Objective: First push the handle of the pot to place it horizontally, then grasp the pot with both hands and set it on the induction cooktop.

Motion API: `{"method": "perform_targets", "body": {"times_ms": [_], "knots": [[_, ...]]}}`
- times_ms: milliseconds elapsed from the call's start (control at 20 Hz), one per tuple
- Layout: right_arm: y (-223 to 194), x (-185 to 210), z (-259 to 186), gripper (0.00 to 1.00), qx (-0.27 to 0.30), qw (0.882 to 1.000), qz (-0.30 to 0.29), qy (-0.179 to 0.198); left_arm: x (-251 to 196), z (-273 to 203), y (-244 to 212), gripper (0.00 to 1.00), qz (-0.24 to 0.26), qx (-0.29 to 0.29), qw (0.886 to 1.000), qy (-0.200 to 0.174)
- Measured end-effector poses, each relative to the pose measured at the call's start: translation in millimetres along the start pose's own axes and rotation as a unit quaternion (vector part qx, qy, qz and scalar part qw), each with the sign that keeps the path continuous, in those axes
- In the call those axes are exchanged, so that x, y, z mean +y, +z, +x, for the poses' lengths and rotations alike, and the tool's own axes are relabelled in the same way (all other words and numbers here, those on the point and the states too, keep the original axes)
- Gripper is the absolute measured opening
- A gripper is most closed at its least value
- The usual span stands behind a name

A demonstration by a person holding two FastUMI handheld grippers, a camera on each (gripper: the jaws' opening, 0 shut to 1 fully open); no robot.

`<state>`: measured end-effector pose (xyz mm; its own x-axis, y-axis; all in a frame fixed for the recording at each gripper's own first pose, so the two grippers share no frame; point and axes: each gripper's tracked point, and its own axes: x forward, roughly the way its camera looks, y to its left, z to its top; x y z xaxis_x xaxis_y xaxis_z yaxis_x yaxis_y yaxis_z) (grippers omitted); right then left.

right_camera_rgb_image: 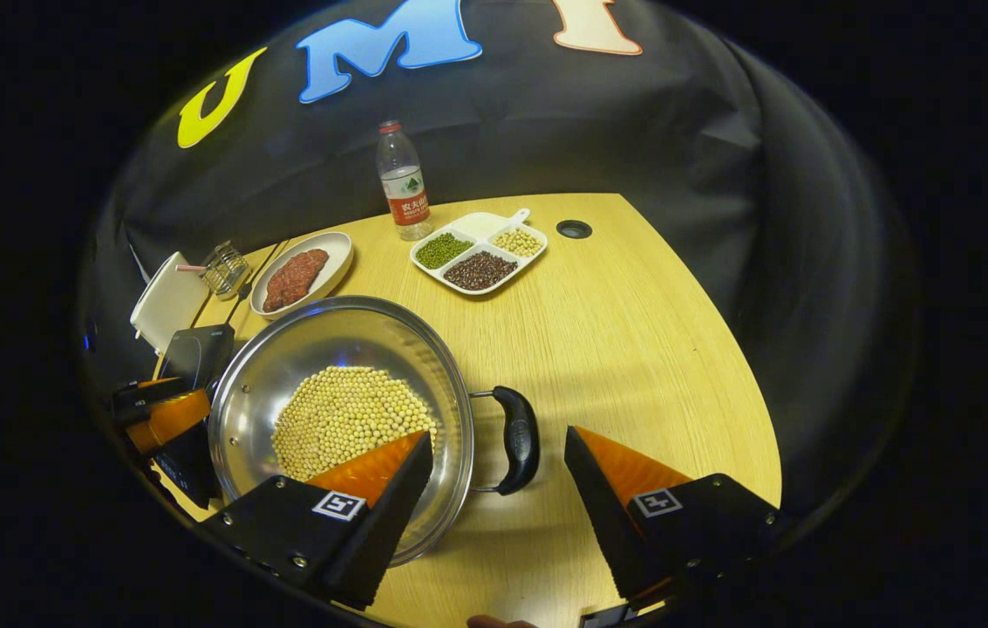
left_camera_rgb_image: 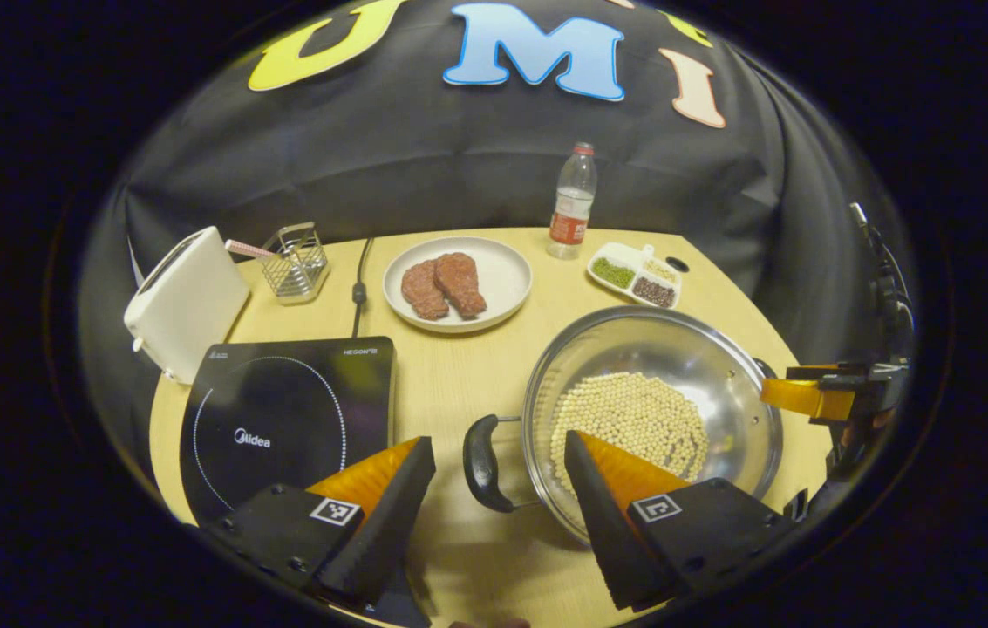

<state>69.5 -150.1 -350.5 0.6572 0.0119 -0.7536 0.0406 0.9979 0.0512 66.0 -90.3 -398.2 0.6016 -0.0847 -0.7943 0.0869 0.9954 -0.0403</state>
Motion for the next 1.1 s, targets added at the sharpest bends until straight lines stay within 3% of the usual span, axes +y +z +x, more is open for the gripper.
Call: {"method": "perform_targets", "body": {"times_ms": [400,450,500,650,750,900,950,1100], "knots": [[-2,2,29,0.96,0.023,1.000,-0.009,0.016,0,36,-20,0.97,0.000,0.047,0.999,0.008],[-2,2,31,0.92,0.024,1.000,-0.005,0.019,0,38,-22,0.96,0.002,0.050,0.999,0.011],[-4,2,33,0.95,0.028,0.999,-0.005,0.017,0,40,-23,0.95,0.005,0.054,0.998,0.014],[-12,3,45,0.83,0.043,0.999,-0.003,0.030,0,46,-28,0.82,0.016,0.067,0.998,0.015],[-10,4,42,0.63,0.046,0.998,-0.003,0.033,1,47,-29,0.73,0.015,0.069,0.997,0.011],[-11,6,41,0.60,0.051,0.998,0.011,0.032,1,50,-28,0.65,0.013,0.068,0.998,0.004],[-12,5,41,0.55,0.053,0.998,0.008,0.032,1,48,-26,0.68,0.013,0.068,0.998,0.001],[-10,7,37,0.55,0.050,0.998,0.006,0.023,2,45,-25,0.64,0.014,0.067,0.998,-0.005]]}}
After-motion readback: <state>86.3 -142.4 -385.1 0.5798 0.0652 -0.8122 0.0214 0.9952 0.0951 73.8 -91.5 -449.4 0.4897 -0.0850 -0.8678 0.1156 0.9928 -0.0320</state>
